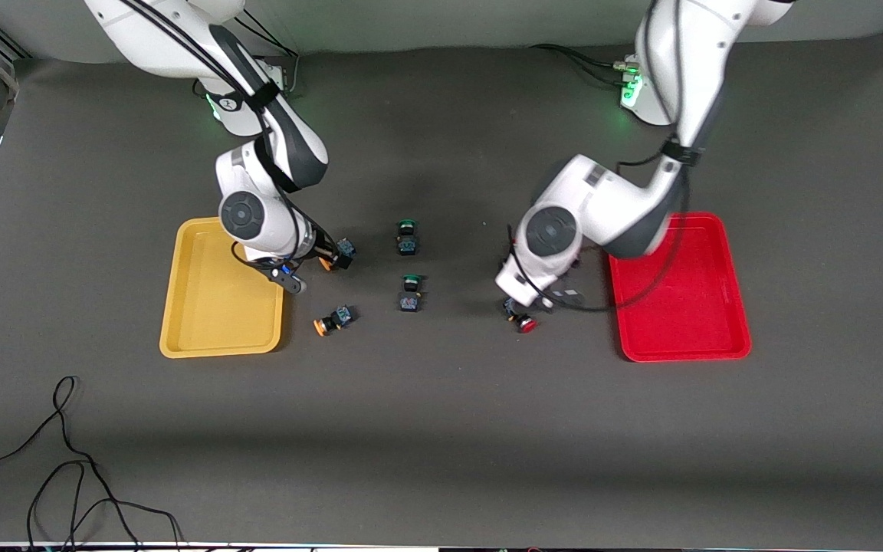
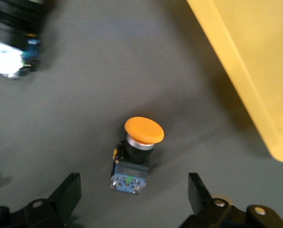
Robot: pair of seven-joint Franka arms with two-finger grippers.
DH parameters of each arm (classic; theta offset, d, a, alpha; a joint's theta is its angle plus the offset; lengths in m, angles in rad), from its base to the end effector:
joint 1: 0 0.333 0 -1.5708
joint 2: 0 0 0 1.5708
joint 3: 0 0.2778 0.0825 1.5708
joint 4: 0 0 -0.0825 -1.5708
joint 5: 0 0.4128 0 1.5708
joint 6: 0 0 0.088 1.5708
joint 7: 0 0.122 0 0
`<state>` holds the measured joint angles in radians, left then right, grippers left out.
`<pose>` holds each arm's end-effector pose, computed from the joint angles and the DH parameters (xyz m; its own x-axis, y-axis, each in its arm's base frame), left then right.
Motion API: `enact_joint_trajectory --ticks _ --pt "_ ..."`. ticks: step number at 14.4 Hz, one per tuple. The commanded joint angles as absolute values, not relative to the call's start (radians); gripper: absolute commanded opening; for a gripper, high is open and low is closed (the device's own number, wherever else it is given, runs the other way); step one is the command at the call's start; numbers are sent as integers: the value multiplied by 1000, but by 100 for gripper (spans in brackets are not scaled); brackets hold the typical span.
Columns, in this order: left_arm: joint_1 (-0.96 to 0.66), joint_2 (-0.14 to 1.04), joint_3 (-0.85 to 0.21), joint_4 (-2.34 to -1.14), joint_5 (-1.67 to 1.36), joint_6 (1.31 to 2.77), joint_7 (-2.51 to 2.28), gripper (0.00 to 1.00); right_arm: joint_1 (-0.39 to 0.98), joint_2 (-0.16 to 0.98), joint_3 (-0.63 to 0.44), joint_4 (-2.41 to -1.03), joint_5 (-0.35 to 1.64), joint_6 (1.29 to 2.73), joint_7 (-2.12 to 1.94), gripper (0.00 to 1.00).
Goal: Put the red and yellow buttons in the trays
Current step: 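Grasp the orange button with the right gripper while the left gripper grasps red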
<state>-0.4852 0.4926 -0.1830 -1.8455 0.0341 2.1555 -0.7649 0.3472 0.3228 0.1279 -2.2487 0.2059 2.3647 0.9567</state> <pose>0.4911 -0.3851 0.1804 0.9814 0.0941 -0.1671 0.0825 -0.9937 -0.0753 0.4587 0.2465 0.1317 0.7666 -0.5924 -0.2478 -0.5904 -0.8020 0.0906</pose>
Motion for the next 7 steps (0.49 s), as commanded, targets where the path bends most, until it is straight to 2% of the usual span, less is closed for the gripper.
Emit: enact_joint_trajectory --ticks 1,3,4,5,6,7 --pt "-528 440 -184 -2035 26 2362 -834 96 350 362 146 -2255 230 2430 1040 100" --pt "-529 466 -184 -2060 26 2425 -834 96 351 370 147 -2266 230 2459 1043 100" --pt "-532 471 -186 -2060 26 2427 -834 88 351 371 147 -2266 230 2462 1043 99" --pt "-532 471 -186 -2060 26 2424 -834 75 351 376 147 -2267 230 2464 1043 95" --pt "-531 472 -186 -2059 26 2428 -833 70 351 380 147 -2267 230 2477 1043 91" --pt "-528 477 -186 -2053 28 2431 -833 70 351 391 147 -2272 230 2494 1043 85"
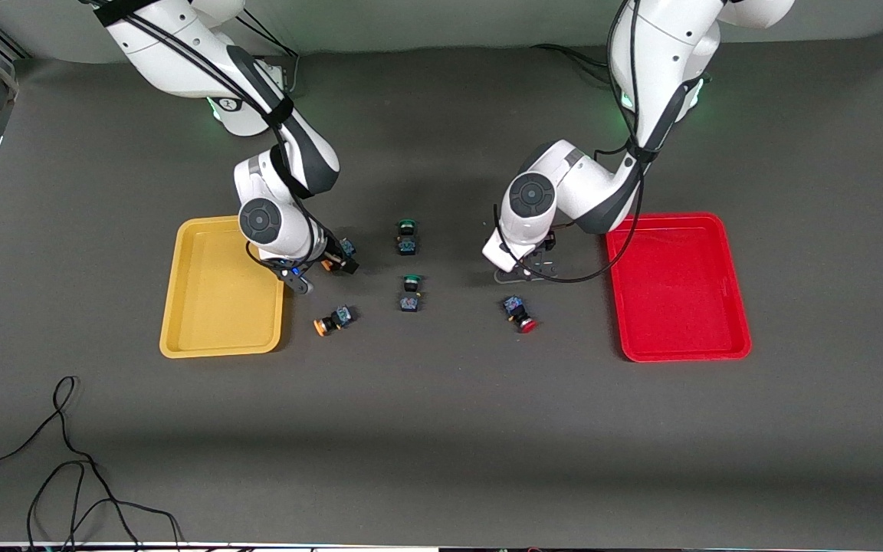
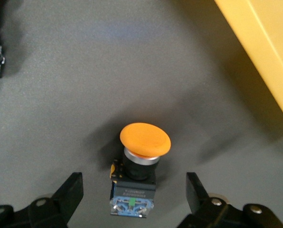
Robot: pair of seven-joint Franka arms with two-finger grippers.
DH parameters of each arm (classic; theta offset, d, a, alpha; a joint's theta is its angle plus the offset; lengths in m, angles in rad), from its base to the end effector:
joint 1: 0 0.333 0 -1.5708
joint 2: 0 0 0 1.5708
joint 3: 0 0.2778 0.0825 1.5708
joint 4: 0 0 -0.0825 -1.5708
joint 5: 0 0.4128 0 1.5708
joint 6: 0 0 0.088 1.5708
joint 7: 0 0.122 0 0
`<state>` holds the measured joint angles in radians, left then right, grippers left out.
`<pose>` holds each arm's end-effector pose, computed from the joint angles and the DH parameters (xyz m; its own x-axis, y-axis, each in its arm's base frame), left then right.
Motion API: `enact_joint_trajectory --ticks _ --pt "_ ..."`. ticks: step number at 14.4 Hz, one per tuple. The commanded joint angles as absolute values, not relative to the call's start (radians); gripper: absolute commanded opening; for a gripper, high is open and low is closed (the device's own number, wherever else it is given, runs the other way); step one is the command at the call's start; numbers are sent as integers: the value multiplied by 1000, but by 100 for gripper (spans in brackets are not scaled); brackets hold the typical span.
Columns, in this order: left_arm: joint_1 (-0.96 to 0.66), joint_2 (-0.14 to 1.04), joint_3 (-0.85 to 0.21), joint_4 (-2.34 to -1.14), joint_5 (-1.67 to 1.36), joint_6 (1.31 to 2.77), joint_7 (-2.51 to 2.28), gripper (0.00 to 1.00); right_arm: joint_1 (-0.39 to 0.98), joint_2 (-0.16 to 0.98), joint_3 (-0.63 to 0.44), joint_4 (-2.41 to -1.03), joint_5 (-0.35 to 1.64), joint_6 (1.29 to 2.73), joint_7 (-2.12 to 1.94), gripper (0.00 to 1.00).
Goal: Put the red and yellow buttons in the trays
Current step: 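Grasp the orange button with the right gripper while the left gripper grasps red, then carry the orange button into the yellow tray while the left gripper carries red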
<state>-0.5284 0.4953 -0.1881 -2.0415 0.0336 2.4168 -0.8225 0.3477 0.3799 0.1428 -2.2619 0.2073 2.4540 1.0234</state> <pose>0.4350 -0.3864 0.1190 0.9872 0.0979 -0.1258 0.0945 -0.9950 -0.0332 0.4498 0.2503 0.1037 0.7299 -0.6428 -0.2325 -0.6415 -0.7616 0.0917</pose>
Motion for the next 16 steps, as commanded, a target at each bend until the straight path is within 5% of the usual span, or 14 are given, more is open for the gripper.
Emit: enact_joint_trajectory --ticks 1,3,5,10,12,16 --pt "-525 483 -186 -2049 28 2442 -833 70 353 396 153 -2273 230 2509 1045 74" --pt "-529 512 -186 -2051 25 2496 -838 71 360 388 158 -2276 230 2508 1058 33" --pt "-532 526 -186 -2051 25 2519 -859 69 360 377 158 -2275 230 2497 1065 12" --pt "-517 497 -186 -2046 25 2508 -876 0 344 203 144 -2272 229 2295 1046 9" --pt "-514 445 -180 -2037 25 2482 -968 0 305 120 118 -2273 224 2214 987 9" --pt "-433 332 -158 -1898 29 2057 -887 0 287 106 -98 -2330 221 2178 703 9"
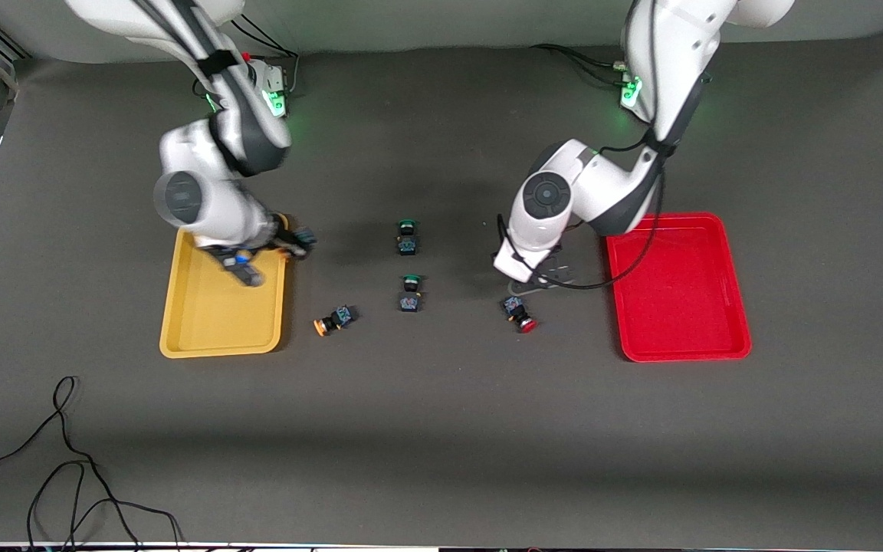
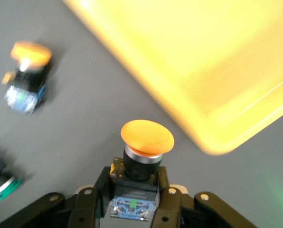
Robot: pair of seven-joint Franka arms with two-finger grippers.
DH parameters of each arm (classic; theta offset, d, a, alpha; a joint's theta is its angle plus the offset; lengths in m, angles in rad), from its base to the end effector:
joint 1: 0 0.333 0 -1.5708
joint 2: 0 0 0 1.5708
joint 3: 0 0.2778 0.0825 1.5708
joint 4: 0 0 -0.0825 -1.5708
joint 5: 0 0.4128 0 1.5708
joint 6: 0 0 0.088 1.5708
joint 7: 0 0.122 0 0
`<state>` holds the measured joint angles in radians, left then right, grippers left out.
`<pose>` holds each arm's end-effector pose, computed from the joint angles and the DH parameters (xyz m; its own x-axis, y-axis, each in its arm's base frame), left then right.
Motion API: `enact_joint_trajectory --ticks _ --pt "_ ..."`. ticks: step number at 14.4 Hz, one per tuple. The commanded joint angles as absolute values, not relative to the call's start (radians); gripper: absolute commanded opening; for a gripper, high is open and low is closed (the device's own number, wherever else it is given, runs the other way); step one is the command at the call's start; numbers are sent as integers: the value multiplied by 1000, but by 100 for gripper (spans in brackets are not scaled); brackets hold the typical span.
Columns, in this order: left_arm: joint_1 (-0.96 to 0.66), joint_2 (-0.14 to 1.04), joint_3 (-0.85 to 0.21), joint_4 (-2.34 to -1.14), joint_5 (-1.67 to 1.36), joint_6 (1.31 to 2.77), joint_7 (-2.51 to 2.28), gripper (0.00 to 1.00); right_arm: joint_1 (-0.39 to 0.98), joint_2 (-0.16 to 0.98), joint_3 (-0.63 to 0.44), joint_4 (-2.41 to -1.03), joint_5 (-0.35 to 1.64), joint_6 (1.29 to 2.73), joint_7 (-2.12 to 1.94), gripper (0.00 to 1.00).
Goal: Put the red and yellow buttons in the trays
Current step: 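Carry the orange button into the yellow tray while the left gripper carries red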
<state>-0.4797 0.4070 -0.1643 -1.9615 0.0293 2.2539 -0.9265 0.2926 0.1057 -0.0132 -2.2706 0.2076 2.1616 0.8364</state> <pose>0.4856 -0.3647 0.1896 0.9574 0.2706 -0.1003 0.2657 -0.9622 -0.0600 0.4946 0.1530 0.2228 0.7394 -0.6238 -0.2532 -0.6293 -0.7741 0.0694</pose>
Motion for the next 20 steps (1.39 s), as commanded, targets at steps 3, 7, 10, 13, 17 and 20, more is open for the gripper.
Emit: enact_joint_trajectory --ticks 3,7,10,13,17,20 --pt "-330 260 -147 -1855 31 1884 -687 0 287 124 -189 -2428 221 2290 553 9" --pt "-120 186 -103 -1897 67 1819 -309 0 285 169 -224 -2450 221 2373 482 92" --pt "-61 233 -58 -1957 94 1939 -216 0 293 129 -226 -2439 229 2362 494 100" --pt "-60 235 -35 -2112 92 2075 -225 0 314 101 -168 -2320 233 2298 602 100" --pt "-86 216 -41 -2246 78 2210 -334 0 322 375 -15 -1998 282 2302 912 100" --pt "-127 253 -41 -2298 78 2346 -405 0 336 501 17 -1939 282 2402 997 100"
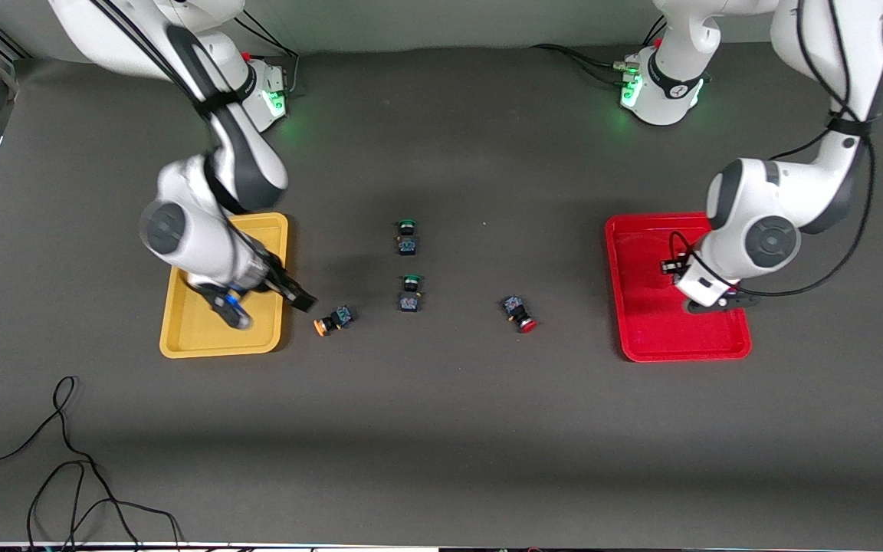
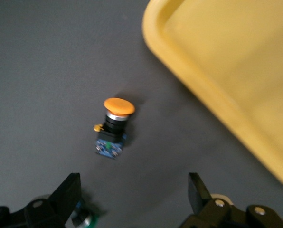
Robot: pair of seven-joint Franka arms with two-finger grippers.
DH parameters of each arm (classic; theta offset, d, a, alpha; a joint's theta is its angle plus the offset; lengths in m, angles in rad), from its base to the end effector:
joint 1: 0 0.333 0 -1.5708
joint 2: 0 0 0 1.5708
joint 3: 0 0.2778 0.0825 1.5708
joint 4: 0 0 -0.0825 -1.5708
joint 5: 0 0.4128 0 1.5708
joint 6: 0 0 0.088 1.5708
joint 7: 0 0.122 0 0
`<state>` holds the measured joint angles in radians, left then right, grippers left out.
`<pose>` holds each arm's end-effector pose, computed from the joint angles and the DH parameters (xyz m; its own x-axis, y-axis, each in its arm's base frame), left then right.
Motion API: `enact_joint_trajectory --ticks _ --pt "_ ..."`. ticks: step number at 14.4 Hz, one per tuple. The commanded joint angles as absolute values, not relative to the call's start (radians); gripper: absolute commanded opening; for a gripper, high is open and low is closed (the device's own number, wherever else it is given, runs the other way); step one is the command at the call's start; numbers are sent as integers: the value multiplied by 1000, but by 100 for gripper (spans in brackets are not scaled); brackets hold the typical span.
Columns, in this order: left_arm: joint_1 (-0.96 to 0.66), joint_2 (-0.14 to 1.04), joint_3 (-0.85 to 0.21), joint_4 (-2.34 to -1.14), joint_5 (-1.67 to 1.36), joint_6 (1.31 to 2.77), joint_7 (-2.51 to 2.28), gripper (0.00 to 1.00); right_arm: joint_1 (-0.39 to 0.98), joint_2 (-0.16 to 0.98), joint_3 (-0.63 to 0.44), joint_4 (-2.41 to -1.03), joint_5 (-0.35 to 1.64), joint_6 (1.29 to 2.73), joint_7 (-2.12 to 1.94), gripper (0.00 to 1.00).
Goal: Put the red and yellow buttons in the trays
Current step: 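Release the red button in the red tray while the right gripper grasps orange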
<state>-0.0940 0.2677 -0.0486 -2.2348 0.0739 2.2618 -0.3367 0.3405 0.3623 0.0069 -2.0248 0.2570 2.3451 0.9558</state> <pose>0.5169 -0.0727 0.1577 0.9653 0.1483 -0.2148 0.1273 -0.9859 -0.1083 0.5637 0.2111 0.1943 0.6941 -0.6976 -0.1777 -0.7147 -0.6973 -0.0543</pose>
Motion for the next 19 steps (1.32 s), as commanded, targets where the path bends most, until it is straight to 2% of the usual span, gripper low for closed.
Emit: enact_joint_trajectory --ticks 1,2,3,4,6,7,10,12,14,16,19 --pt "-138 271 -44 -2309 78 2386 -447 3 339 537 32 -1939 282 2445 1015 100" --pt "-167 284 -44 -2310 78 2405 -480 28 348 563 41 -1937 282 2476 1038 100" --pt "-185 293 -44 -2307 78 2405 -492 92 359 572 43 -1936 279 2491 1058 100" --pt "-189 291 -44 -2306 78 2395 -492 100 360 581 41 -1930 278 2494 1060 100" --pt "-187 261 -43 -2293 80 2343 -477 100 360 587 43 -1925 272 2494 1060 100" --pt "-187 229 -44 -2272 80 2273 -477 100 360 586 43 -1925 268 2494 1060 95" --pt "-190 39 -44 -2198 89 2010 -404 100 362 586 41 -1927 268 2494 1052 47" --pt "-167 -72 -46 -2124 83 1865 -384 100 361 586 40 -1927 259 2494 1049 27" --pt "-99 -94 -75 -1966 81 1702 -338 100 359 578 37 -1927 249 2491 1049 10" --pt "-34 -77 -103 -1835 77 1613 -255 100 359 510 37 -1925 247 2433 1052 8" --pt "-40 -23 -109 -1757 61 1571 -215 100 351 433 -20 -1843 160 2191 1025 8"
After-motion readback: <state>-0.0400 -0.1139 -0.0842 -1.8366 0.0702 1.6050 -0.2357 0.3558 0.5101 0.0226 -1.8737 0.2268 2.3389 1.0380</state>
